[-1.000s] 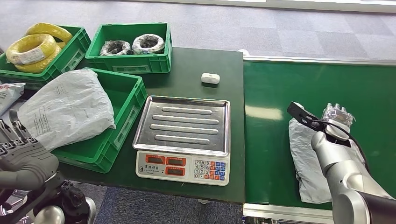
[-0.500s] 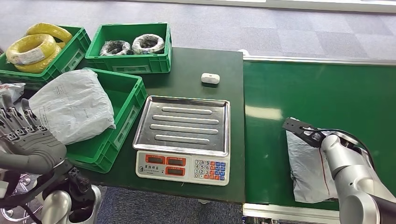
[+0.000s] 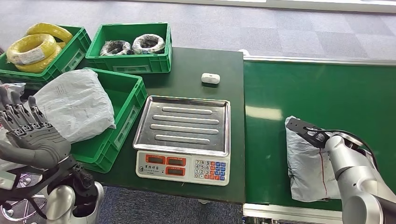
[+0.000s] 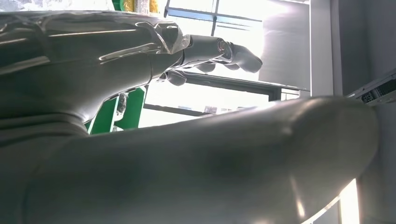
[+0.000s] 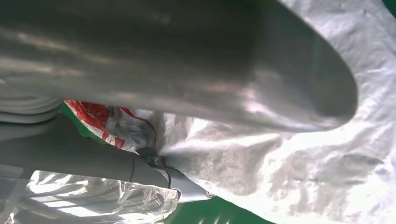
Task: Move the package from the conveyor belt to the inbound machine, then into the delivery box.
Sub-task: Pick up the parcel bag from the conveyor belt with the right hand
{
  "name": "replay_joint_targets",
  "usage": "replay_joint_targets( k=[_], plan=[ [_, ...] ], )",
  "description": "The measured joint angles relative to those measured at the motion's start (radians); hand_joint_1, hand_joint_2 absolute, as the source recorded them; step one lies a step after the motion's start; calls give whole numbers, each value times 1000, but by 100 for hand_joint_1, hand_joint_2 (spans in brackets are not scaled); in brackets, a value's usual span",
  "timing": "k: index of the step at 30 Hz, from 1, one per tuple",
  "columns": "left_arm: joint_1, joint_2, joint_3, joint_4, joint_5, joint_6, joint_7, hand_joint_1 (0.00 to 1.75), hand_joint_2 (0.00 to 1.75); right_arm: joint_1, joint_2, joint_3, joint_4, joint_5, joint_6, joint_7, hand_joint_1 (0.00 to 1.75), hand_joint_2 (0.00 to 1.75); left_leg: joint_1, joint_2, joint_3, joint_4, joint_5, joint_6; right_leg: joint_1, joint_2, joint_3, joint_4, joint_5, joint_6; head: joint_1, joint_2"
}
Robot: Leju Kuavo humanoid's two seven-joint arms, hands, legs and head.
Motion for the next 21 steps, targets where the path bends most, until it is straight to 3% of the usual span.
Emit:
replay_joint_targets(
  k=[2, 3, 6, 7, 15, 19, 21],
  plan=[
    [-2, 1, -1, 5, 3, 1, 0, 0, 0, 5, -3, 0, 0, -1, 0, -3, 0, 0, 0, 0, 0, 0, 0, 0, 0, 0, 0, 0, 0, 0, 0, 0],
    [-3, 2, -1, 8, 4, 2, 0, 0, 0, 7, -5, 0, 0, -2, 0, -5, 24, 0, 0, 0, 0, 0, 0, 0, 0, 0, 0, 0, 0, 0, 0, 0],
    [-5, 2, -2, 14, 5, 3, 0, 0, 0, 11, -9, 0, 0, -2, 0, -8, 155, 0, 0, 0, 0, 0, 0, 0, 0, 0, 0, 0, 0, 0, 0, 0],
    [-5, 2, -2, 16, 5, 3, 0, 0, 0, 12, -10, 0, 0, -2, -1, -8, 175, 0, 0, 0, 0, 0, 0, 0, 0, 0, 0, 0, 0, 0, 0, 0],
    [-5, 3, -10, 23, 7, 5, 0, 0, 0, 13, -16, -3, 0, -13, -22, -9, 175, 0, 0, 0, 0, 0, 0, 0, 0, 0, 0, 0, 0, 0, 0, 0],
    [-5, 4, -11, 23, 6, 6, 0, 0, 0, 17, -20, -4, 0, -22, -34, -12, 175, 175, 0, 0, 0, 0, 0, 0, 0, 0, 0, 0, 0, 0, 0, 0],
    [-5, 5, -11, 23, 6, 8, 0, 0, 0, 19, -20, -7, 0, -31, -45, -12, 175, 175, 0, 0, 0, 0, 0, 0, 0, 0, 0, 0, 0, 0, 0, 0]
  ],
)
